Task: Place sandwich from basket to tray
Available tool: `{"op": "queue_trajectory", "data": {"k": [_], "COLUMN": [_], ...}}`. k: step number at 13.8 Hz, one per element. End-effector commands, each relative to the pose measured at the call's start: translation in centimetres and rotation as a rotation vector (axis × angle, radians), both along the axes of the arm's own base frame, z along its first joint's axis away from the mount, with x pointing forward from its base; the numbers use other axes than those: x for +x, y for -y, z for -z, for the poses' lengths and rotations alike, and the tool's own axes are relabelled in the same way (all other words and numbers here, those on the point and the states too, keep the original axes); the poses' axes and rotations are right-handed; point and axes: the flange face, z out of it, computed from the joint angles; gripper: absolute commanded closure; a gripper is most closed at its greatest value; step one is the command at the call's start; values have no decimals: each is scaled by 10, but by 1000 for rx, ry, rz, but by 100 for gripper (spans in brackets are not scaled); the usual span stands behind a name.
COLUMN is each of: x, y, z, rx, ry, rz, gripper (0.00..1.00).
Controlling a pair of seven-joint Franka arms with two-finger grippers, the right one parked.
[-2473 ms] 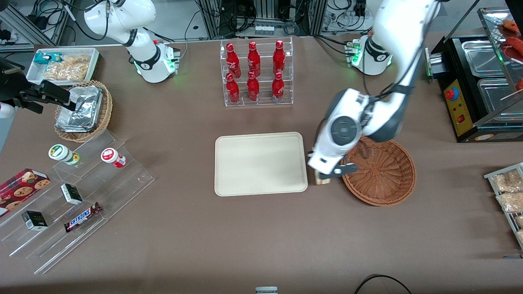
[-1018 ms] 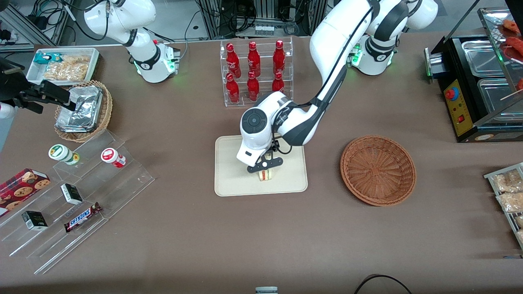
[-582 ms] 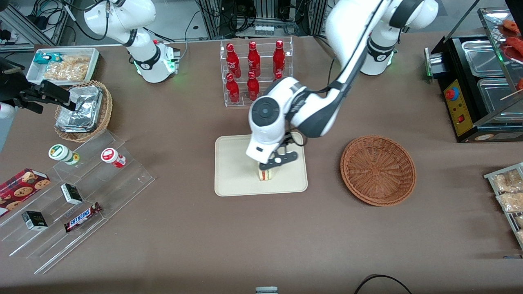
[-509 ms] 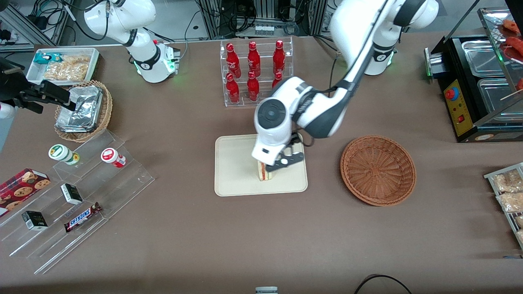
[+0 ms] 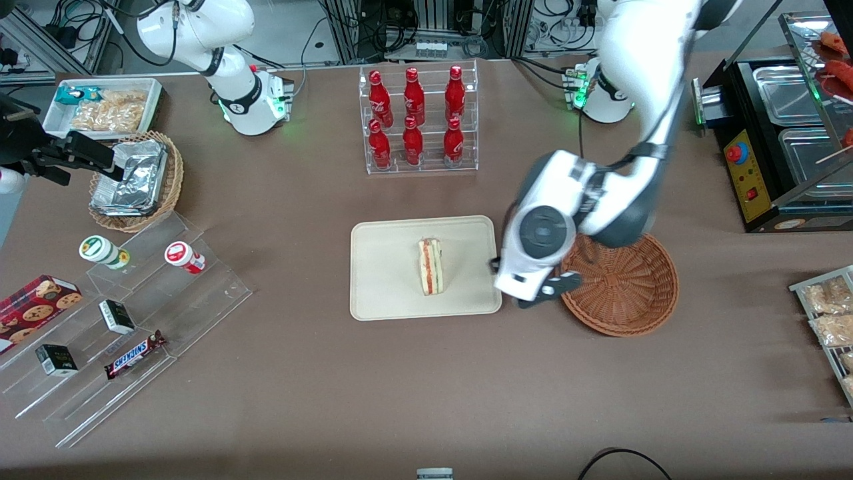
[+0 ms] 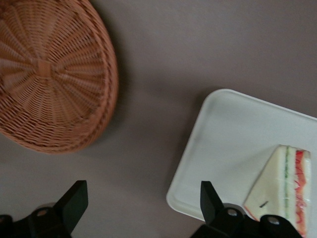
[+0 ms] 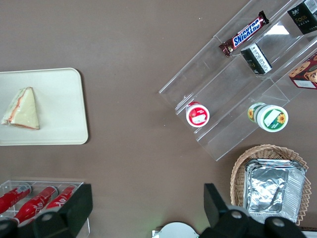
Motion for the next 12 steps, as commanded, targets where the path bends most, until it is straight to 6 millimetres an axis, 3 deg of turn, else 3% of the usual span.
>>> {"op": "queue_trajectory", "data": {"k": [1,4,8,10,12], "x": [-5,-9,-32,-42,-50], "y": [-50,-102,-172,-202,-218], "z": [-19,-49,-107,-136,-156], "rx": [-17,-41,-82,-107,-124], "ry": [-20,-32,-72,-77,-76], "rz": [54,88,166,209,240], "gripper": [0,0,0,0,0]}}
